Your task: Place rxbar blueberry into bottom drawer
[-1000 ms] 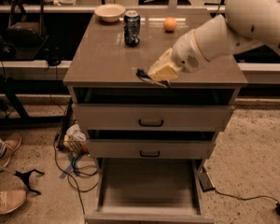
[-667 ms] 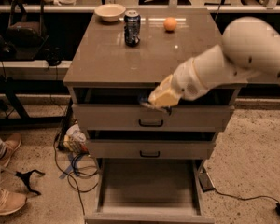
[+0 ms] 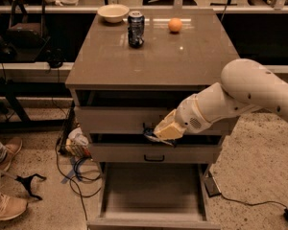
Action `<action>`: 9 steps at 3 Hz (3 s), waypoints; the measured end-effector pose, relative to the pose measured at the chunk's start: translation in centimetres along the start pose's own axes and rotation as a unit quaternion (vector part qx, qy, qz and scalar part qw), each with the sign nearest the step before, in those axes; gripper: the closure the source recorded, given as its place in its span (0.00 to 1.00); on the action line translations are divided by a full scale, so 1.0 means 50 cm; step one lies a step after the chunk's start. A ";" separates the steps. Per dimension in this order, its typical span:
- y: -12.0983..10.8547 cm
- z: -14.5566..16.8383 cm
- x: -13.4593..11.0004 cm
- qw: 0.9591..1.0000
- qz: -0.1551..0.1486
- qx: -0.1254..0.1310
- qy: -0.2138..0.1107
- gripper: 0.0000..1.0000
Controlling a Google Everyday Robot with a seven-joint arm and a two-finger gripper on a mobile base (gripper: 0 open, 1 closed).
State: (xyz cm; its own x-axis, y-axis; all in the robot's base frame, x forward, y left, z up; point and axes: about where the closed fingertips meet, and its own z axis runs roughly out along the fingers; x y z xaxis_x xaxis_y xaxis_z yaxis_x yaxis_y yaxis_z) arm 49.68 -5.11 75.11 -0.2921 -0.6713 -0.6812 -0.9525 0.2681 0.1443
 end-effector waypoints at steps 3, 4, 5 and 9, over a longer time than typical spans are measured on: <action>0.033 0.245 0.198 0.992 0.071 -0.065 -0.080 1.00; 0.023 0.347 0.257 0.984 0.123 -0.091 -0.096 1.00; 0.035 0.377 0.277 0.980 0.136 -0.106 -0.099 1.00; -0.143 0.602 0.448 0.957 0.204 -0.030 -0.205 1.00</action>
Offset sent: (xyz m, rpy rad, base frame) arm -0.0401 0.0162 -0.1753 0.2381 0.1659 -0.0403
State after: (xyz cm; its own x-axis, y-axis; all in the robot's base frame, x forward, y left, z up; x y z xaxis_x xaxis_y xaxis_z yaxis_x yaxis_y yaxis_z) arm 52.53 -1.28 37.23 -0.5947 -0.1877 -0.7818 -0.7726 0.4025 0.4910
